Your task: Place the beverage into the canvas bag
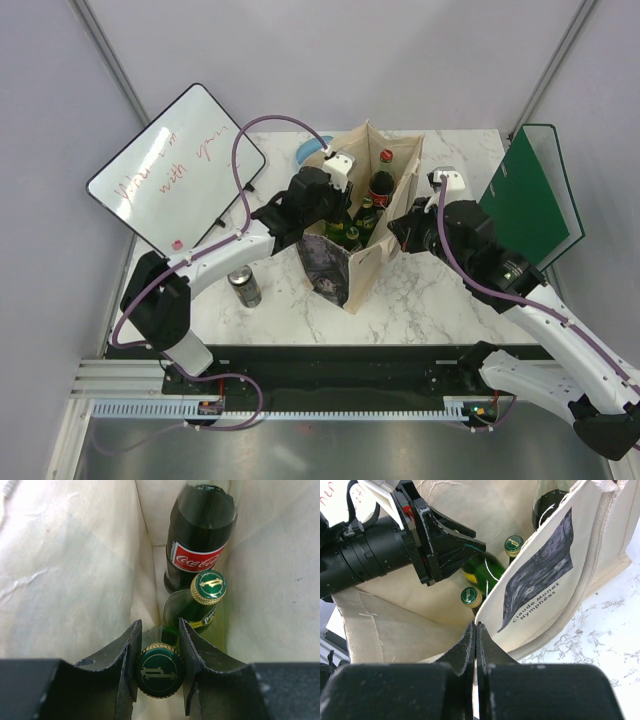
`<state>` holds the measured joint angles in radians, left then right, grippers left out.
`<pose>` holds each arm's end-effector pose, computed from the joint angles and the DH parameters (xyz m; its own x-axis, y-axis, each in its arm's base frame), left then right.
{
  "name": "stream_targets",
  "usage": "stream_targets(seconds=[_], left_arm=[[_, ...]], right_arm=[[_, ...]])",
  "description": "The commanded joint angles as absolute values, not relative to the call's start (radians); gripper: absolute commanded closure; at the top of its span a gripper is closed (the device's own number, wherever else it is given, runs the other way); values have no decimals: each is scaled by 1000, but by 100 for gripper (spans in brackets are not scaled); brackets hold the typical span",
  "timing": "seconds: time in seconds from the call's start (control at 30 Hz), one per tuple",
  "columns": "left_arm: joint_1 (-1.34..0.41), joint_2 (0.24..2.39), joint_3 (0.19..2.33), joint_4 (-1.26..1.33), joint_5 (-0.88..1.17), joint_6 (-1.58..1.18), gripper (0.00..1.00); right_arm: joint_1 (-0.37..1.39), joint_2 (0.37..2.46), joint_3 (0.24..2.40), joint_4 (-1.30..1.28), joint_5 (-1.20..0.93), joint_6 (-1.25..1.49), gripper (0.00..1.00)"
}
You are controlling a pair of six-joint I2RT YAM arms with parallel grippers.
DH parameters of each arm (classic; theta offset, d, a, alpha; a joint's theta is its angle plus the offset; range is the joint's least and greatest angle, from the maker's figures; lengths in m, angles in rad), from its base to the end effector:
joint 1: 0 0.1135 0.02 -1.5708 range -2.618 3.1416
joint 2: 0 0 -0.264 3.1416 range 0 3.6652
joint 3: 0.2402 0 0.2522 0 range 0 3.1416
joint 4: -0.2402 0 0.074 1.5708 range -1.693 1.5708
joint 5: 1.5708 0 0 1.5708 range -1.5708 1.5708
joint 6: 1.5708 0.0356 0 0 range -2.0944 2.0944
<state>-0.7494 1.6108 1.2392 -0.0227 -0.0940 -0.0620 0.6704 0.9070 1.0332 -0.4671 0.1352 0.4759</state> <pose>0.2817 -0.2575 0.3022 -0.3188 0.2124 -0.9237 0.5962 0.8026 -0.0212 0.1564 0.1179 0.3753 -0.4693 0.2072 -0.8584 -0.3387 0.8555 0.3917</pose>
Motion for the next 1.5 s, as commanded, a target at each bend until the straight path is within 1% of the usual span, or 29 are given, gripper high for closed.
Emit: stream_targets(seconds=[0.0,0.13,0.23,0.27,0.37,0.9,1.0,1.03,1.1,1.23,1.33,1.4,1.47], left_arm=[[-752,1565,1239,64,-78,-103,67],[-752,1571,1243,60,-77,-103,66],[-752,1577,1247,49,-68,-104,63],[-752,1578,1249,46,-66,-106,60],[-752,1577,1246,41,-66,-110,56],[-752,1568,1279,6,-66,-100,52],[-752,1549,1328,-53,-54,-97,48],[-752,1545,1347,-70,-49,-97,46],[-752,1539,1410,-130,-37,-98,44],[-752,1506,1468,-182,-5,-110,37],[-752,1473,1488,-210,20,-129,33],[-752,1453,1514,-239,25,-141,33],[-752,1434,1529,-274,26,-149,32]], right_arm=[[673,899,1068,-390,121,480,100],[673,899,1069,-387,121,482,100],[673,896,1068,-388,123,483,100],[673,896,1068,-388,123,483,100],[675,893,1065,-388,123,485,99],[672,897,1062,-387,121,486,99],[673,891,1054,-387,121,486,99],[673,888,1051,-388,129,486,99],[673,881,1040,-390,133,486,97],[673,867,1037,-399,149,489,88],[673,861,1049,-411,158,497,84],[672,864,1061,-425,176,506,83],[672,868,1086,-455,202,514,77]])
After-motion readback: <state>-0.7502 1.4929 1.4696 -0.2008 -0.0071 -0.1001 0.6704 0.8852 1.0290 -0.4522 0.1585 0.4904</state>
